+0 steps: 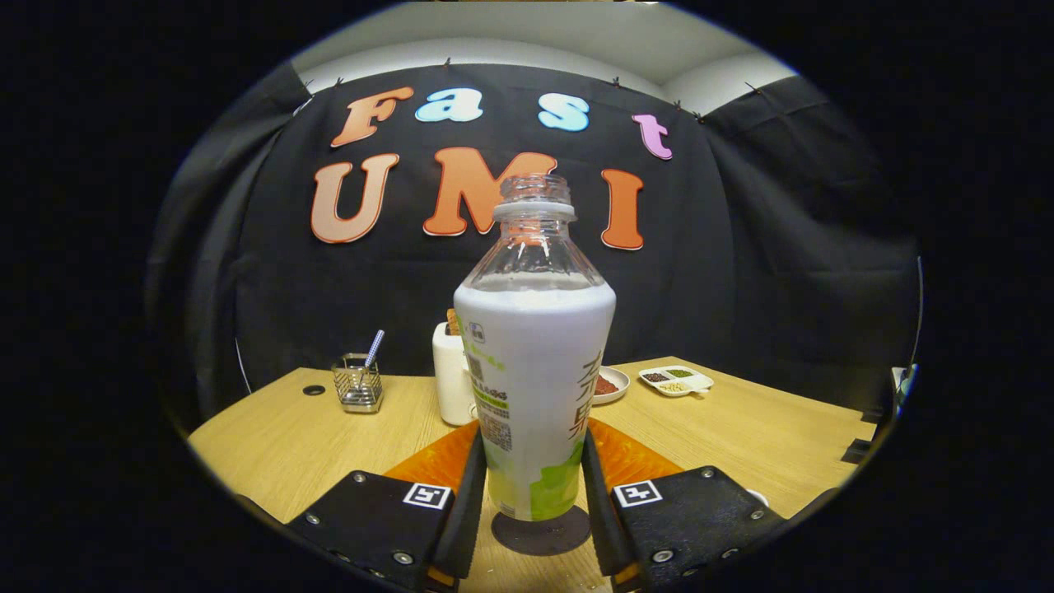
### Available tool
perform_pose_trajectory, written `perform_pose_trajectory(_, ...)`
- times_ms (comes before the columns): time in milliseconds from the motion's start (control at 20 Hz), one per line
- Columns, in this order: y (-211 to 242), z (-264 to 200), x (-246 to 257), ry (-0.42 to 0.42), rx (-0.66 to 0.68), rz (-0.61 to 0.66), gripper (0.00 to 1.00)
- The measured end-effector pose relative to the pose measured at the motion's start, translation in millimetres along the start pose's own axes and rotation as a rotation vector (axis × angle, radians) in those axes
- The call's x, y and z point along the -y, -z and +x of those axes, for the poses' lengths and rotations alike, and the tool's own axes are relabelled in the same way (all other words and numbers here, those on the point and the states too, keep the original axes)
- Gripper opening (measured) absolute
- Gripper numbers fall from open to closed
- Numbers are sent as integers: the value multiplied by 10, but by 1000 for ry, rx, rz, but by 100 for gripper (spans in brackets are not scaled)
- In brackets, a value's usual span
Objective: Take the bottle from table, then pour the juice into the cup, finally place the bottle on the coaster
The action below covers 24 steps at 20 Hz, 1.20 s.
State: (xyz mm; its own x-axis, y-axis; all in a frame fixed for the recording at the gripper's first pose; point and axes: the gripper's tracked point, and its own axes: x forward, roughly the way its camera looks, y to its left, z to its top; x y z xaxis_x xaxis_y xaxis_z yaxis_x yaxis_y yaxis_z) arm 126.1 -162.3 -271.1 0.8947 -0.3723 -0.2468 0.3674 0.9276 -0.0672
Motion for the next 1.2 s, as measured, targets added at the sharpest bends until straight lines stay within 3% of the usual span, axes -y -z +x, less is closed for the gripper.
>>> perform_pose_trajectory(300,421,148,6,-1,-98,-102,58)
perform_pose_trajectory(600,664,224,16,1,-167,-62,58)
perform_pose_trajectory(1050,634,180,56,5,-155,16,68)
perform_pose_trajectory(1200,520,97,22,-21,-127,60,82)
